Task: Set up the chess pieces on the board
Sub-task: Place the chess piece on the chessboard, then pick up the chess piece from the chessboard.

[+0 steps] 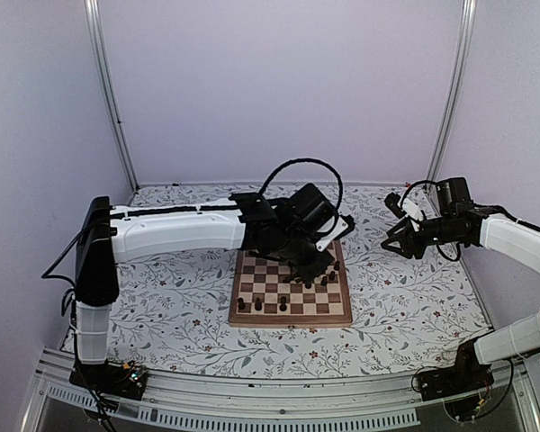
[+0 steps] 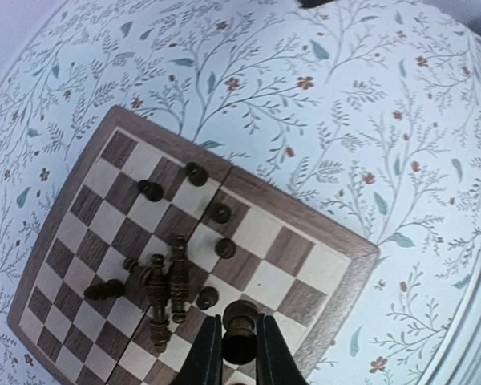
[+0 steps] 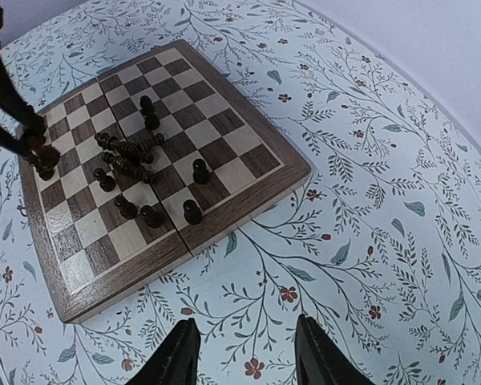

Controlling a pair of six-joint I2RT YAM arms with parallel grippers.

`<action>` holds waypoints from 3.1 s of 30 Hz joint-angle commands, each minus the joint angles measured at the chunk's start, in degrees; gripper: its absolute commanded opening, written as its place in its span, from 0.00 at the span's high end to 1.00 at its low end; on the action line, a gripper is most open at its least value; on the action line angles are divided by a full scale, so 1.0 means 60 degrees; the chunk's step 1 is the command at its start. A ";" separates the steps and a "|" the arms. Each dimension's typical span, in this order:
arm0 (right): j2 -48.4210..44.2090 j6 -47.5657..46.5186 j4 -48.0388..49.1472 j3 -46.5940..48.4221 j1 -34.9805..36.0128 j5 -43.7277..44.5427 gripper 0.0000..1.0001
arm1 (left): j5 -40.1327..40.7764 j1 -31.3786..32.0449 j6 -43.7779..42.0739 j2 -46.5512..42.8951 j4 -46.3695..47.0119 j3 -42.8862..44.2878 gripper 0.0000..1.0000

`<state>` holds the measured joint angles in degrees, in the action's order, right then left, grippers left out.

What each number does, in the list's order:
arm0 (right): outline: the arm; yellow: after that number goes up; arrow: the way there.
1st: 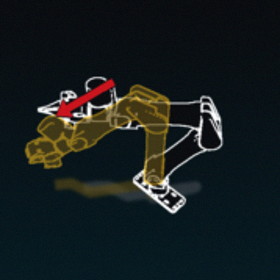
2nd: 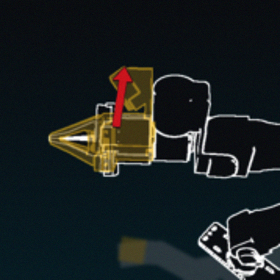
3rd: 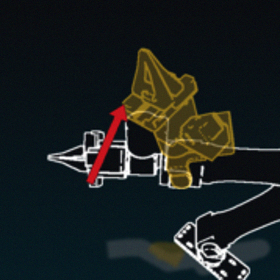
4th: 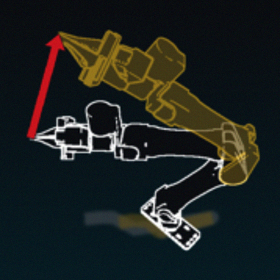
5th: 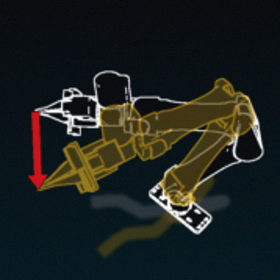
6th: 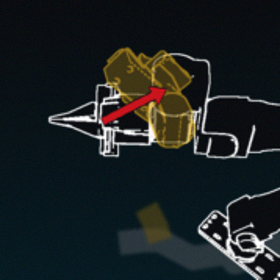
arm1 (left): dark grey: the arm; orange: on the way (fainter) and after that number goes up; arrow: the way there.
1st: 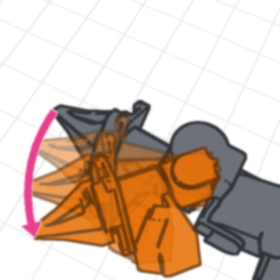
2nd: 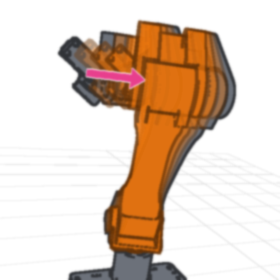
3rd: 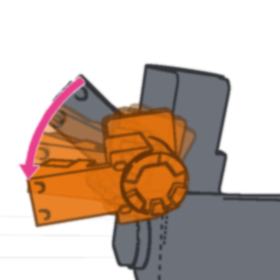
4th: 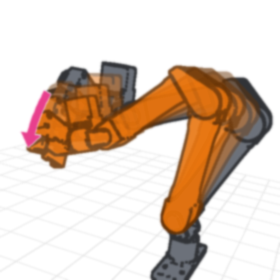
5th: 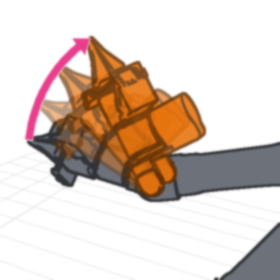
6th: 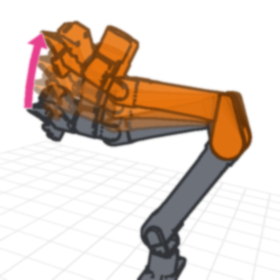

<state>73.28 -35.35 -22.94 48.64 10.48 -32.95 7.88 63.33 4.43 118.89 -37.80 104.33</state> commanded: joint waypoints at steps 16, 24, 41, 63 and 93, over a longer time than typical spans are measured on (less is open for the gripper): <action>0.0048 0.0322 0.0457 -0.0153 -0.0016 0.0890 0.55 | -0.1076 0.1144 -0.0896 0.2046 -0.0396 0.1735 0.99; 0.0151 0.0384 0.0512 -0.0144 -0.0014 0.1170 0.55 | -0.0714 0.1149 -0.0840 0.2596 -0.0840 0.2284 0.99; 0.0240 0.0377 0.0470 -0.0138 -0.0009 0.1125 0.55 | -0.0865 0.1078 -0.0767 0.2856 -0.1274 0.2351 0.96; 0.0293 0.0384 0.0443 -0.0138 -0.0014 0.1039 0.55 | -0.0429 0.0982 -0.0713 0.1289 -0.0956 0.2034 0.58; 0.4772 -0.1429 -0.2931 0.4263 0.4236 0.2154 0.69 | 0.1297 -0.2641 0.1089 -0.5950 0.5532 -0.6415 0.49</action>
<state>99.85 -42.68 -37.63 70.81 34.44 -22.22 14.92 47.55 10.44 86.89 -8.80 64.97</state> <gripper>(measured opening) 0.302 0.510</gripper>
